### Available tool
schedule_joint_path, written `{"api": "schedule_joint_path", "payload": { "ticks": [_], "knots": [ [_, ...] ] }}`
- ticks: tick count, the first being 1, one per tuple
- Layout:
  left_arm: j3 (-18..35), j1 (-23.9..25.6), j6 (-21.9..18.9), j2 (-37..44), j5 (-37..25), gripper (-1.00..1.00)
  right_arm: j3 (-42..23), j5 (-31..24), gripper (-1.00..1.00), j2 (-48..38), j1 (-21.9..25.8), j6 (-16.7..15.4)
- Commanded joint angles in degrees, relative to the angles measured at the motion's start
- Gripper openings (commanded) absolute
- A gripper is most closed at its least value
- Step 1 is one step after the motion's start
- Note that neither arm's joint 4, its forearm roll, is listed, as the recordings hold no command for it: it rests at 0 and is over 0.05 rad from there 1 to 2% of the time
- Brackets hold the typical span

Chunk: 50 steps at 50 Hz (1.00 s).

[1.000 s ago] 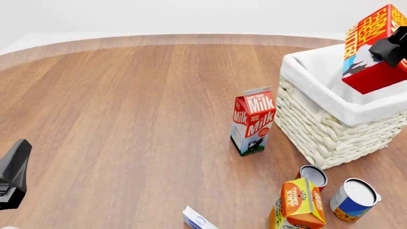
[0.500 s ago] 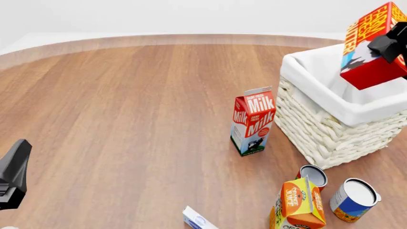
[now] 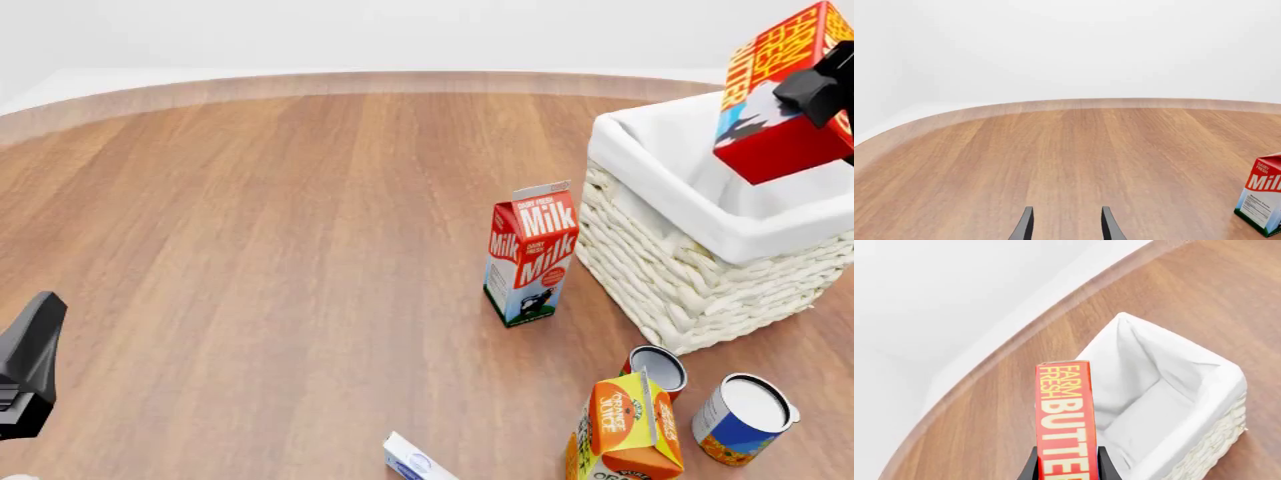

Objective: Pick up the cream cheese box and the butter, and put them in the basket.

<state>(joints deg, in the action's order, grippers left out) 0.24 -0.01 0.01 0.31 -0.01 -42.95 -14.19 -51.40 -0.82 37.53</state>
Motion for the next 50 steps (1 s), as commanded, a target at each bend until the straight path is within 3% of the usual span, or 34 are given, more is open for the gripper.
{"api": "schedule_joint_path", "payload": {
  "ticks": [1,20,34,50],
  "knots": [
    [0.00,0.00,0.00,0.00,0.00,1.00,-0.32,2.24,-1.00,-0.12,0.08,1.72],
    [0.00,0.00,0.00,-0.01,0.00,1.00,-0.58,3.14,-1.00,-0.80,0.35,2.64],
    [0.00,-0.01,0.00,0.00,0.00,1.00,-3.65,0.72,-1.00,-2.21,-1.60,0.31],
    [0.00,0.00,0.01,0.00,0.00,1.00,-3.21,3.02,-1.00,-5.51,-3.01,0.57]
  ]
}}
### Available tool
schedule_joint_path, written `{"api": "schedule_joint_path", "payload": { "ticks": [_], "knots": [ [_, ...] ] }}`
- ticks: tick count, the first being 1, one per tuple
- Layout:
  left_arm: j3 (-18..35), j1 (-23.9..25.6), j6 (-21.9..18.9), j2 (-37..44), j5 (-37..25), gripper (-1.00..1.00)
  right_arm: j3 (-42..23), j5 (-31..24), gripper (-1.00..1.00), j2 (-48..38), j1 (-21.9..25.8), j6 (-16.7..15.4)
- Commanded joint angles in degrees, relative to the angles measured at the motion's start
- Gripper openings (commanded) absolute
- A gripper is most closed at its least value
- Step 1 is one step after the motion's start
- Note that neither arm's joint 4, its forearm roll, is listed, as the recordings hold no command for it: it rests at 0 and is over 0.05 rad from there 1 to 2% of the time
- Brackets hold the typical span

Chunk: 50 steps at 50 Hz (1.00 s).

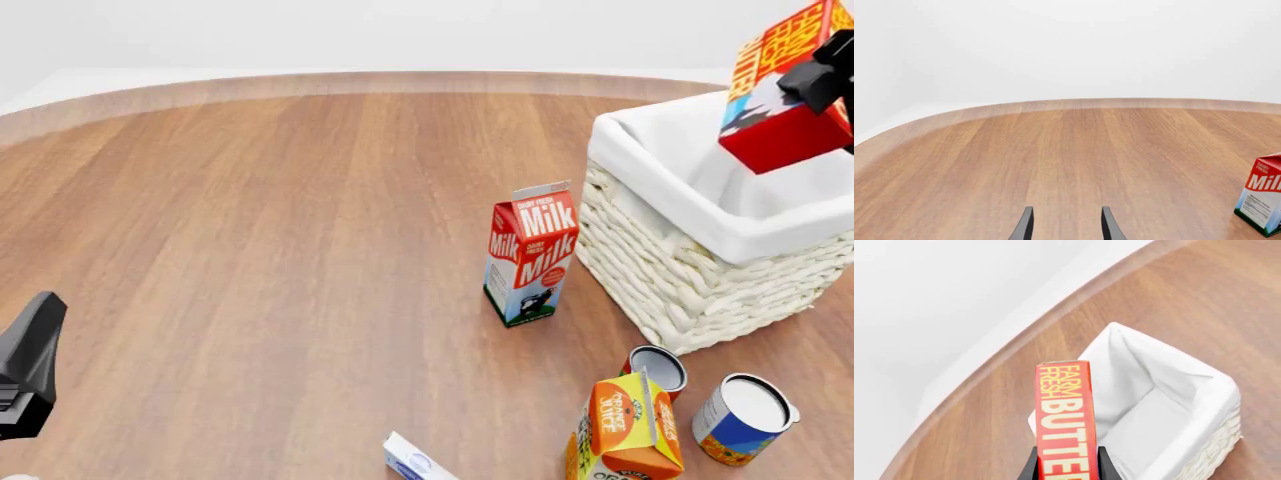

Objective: Pick up the cream cheese box and the butter, and put them in the basket.

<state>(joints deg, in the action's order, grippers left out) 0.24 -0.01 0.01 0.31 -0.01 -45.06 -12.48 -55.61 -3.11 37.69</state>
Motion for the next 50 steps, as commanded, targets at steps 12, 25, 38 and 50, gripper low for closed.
{"api": "schedule_joint_path", "payload": {
  "ticks": [12,25,38,50],
  "knots": [
    [0.00,0.00,-0.02,0.00,0.00,1.00,-0.36,2.81,-1.00,-2.70,-0.28,0.72],
    [0.00,0.00,0.00,0.00,0.00,1.00,0.84,5.05,-1.00,-4.62,-0.17,0.86],
    [0.00,0.01,0.00,-0.01,0.00,1.00,1.72,6.92,-1.00,-6.21,-0.38,0.91],
    [0.00,0.02,0.00,0.00,0.00,1.00,3.32,9.01,-1.00,-7.50,-0.68,1.29]
  ]
}}
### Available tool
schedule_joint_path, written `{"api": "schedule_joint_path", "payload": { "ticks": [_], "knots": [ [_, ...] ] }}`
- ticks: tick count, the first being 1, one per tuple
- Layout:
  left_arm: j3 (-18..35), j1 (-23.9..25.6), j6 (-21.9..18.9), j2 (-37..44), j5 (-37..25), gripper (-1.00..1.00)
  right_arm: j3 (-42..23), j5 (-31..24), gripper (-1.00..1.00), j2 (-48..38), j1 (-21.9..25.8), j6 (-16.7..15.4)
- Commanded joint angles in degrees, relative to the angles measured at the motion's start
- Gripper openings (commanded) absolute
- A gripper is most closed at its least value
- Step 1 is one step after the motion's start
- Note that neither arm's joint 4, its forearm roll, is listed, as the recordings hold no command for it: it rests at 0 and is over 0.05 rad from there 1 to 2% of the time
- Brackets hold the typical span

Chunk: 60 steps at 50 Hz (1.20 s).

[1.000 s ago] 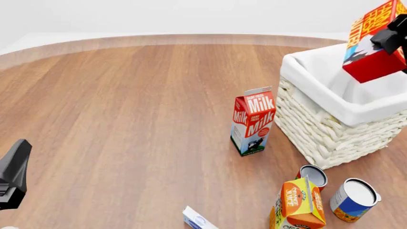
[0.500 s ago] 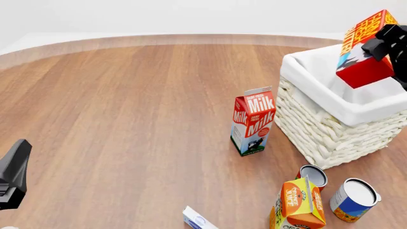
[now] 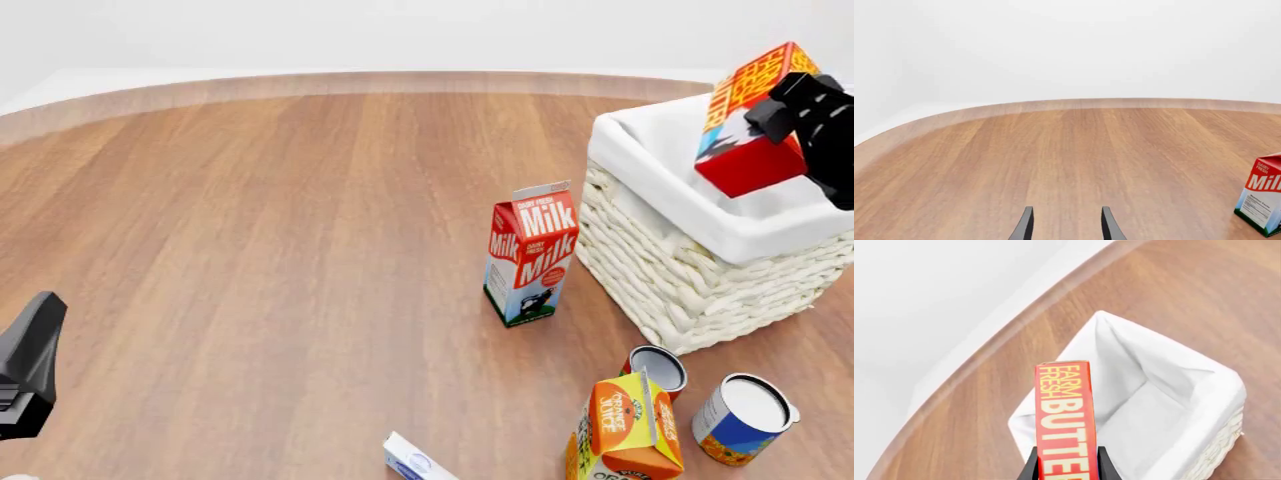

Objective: Pick up the cream cheese box and the butter, and put them in the basket.

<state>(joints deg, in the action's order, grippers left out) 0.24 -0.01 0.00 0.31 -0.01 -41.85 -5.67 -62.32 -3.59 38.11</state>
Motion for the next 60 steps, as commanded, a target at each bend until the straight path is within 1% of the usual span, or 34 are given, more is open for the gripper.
{"api": "schedule_joint_path", "payload": {
  "ticks": [1,19,28,42,60],
  "knots": [
    [0.00,-0.01,0.00,-0.01,0.00,1.00,0.21,2.32,-1.00,-0.88,-0.21,0.96],
    [0.00,-0.01,0.01,0.00,0.00,1.00,0.15,3.34,-1.00,-2.16,-0.55,1.08],
    [0.00,0.00,0.01,-0.01,0.00,1.00,-0.33,2.15,-1.00,-1.48,-0.40,1.09],
    [0.00,0.00,0.00,0.00,0.00,1.00,0.26,4.31,-1.00,-3.18,-0.67,1.17],
    [0.00,-0.02,0.00,0.00,0.00,1.00,0.70,4.89,-1.00,-3.32,-1.16,1.36]
  ]
}}
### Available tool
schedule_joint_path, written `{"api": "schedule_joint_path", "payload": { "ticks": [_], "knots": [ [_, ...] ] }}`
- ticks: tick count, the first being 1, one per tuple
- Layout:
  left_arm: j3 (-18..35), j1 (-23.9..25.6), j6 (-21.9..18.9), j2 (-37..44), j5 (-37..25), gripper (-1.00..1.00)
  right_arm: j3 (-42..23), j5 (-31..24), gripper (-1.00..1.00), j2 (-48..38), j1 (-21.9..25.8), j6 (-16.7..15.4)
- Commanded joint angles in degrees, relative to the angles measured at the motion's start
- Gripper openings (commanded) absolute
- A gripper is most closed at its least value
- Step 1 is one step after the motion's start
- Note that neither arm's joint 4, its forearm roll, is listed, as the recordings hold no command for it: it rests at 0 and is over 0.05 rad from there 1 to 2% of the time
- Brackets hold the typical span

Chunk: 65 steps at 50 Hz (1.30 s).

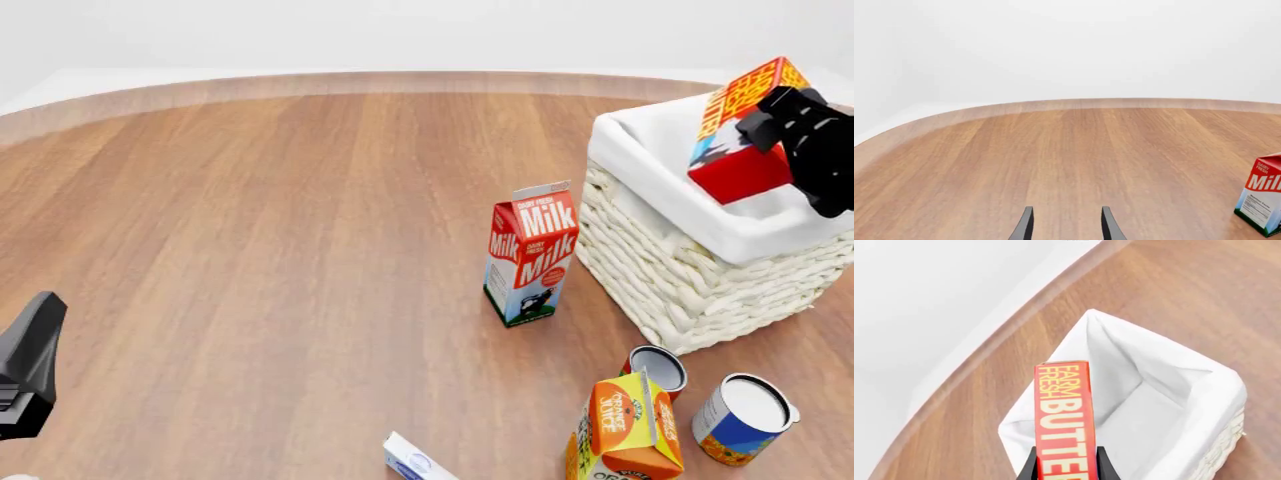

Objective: Pick up the cream cheese box and the butter, and put them in the basket.

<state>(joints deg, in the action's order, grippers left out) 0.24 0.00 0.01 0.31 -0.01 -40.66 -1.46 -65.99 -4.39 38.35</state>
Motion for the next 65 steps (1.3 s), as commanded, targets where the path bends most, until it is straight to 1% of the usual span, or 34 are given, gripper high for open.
{"api": "schedule_joint_path", "payload": {
  "ticks": [1,37,47,53,56,58,59,65],
  "knots": [
    [0.00,-0.02,0.00,0.00,0.00,1.00,-0.52,0.72,-1.00,0.28,-0.39,1.12],
    [0.00,0.01,0.00,0.00,0.00,1.00,-1.57,2.27,-1.00,-2.98,-1.57,1.02],
    [0.00,0.00,0.03,-0.01,0.00,1.00,-1.42,3.48,-1.00,-4.29,-1.95,1.17],
    [0.00,-0.01,0.01,0.00,0.00,1.00,-1.35,3.04,-1.00,-3.72,-1.68,1.23],
    [0.00,-0.01,0.00,0.00,0.00,1.00,-1.53,2.98,-1.00,-3.82,-1.54,1.02],
    [0.00,0.00,-0.01,0.01,0.00,1.00,-2.00,2.91,-1.00,-4.34,-2.14,0.16],
    [0.00,-0.01,0.01,0.00,0.00,1.00,-1.81,3.18,1.00,-4.30,-1.91,0.35],
    [0.00,0.00,0.00,-0.01,0.00,1.00,-1.98,3.37,1.00,-4.54,-2.02,0.00]
  ]
}}
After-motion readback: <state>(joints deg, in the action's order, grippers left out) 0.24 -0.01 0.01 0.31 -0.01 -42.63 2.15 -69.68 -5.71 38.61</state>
